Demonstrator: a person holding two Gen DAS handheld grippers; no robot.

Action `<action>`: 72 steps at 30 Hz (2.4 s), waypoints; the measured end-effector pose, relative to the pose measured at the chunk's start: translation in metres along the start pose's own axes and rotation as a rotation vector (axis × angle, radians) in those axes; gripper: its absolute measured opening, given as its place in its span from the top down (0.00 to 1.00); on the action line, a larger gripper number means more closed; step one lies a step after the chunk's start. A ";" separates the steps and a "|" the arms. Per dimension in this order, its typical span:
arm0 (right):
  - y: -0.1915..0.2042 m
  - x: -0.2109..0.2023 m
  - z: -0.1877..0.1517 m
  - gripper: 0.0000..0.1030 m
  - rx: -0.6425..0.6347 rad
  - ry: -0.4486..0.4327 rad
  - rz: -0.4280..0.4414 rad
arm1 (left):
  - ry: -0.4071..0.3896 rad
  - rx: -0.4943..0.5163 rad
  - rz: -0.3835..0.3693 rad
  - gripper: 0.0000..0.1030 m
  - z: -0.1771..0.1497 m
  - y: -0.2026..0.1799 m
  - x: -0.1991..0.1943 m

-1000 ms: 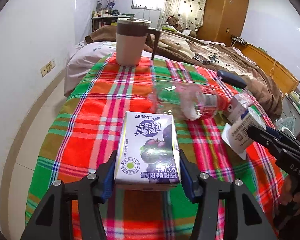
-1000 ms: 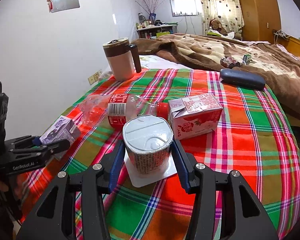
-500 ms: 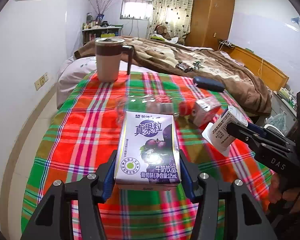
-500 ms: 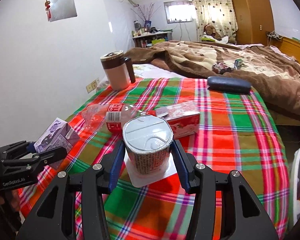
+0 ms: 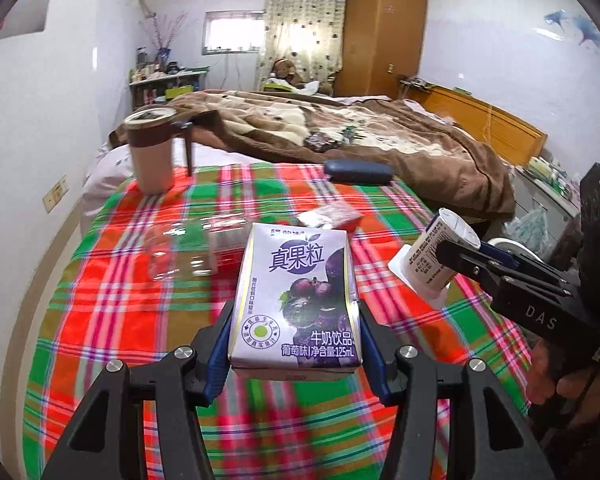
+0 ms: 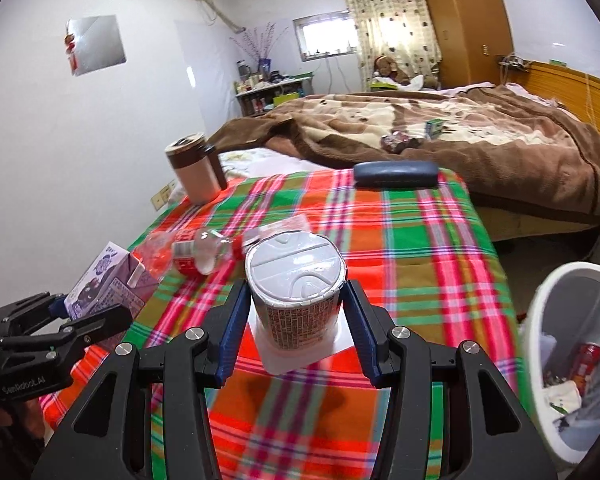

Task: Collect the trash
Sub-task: 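Carry the juice box and paper cup toward the white bin with both tools, then open both tools over the white bin to drop the juice box and paper cup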

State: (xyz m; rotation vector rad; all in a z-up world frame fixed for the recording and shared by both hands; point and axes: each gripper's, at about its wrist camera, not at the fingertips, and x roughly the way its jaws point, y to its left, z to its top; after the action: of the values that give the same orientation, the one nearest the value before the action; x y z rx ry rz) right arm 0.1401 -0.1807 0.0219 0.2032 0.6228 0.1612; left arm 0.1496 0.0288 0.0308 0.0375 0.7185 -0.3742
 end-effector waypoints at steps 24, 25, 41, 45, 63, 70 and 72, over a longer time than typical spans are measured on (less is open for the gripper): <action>-0.115 -0.069 -0.011 0.52 0.140 -0.065 -0.206 | 0.015 0.162 -0.165 0.46 0.016 -0.160 0.033; -0.119 -0.072 -0.012 0.52 0.145 -0.067 -0.219 | 0.018 0.168 -0.175 0.46 0.016 -0.166 0.035; -0.193 -0.093 -0.032 0.52 0.248 -0.020 -0.383 | 0.118 0.268 -0.348 0.46 0.010 -0.274 0.084; -0.202 -0.090 -0.037 0.52 0.253 0.014 -0.399 | 0.143 0.278 -0.359 0.46 0.005 -0.290 0.096; -0.226 -0.097 -0.049 0.39 0.283 0.072 -0.449 | 0.172 0.270 -0.365 0.33 0.004 -0.307 0.112; -0.221 -0.099 -0.047 0.39 0.279 0.056 -0.449 | 0.146 0.256 -0.351 0.33 0.006 -0.297 0.100; -0.218 -0.100 -0.046 0.39 0.275 0.053 -0.444 | 0.140 0.253 -0.343 0.33 0.007 -0.294 0.097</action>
State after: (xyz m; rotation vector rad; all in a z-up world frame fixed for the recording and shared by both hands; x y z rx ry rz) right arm 0.0523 -0.4065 -0.0100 0.3206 0.7276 -0.3505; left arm 0.1187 -0.2778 0.0005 0.1824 0.8140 -0.7962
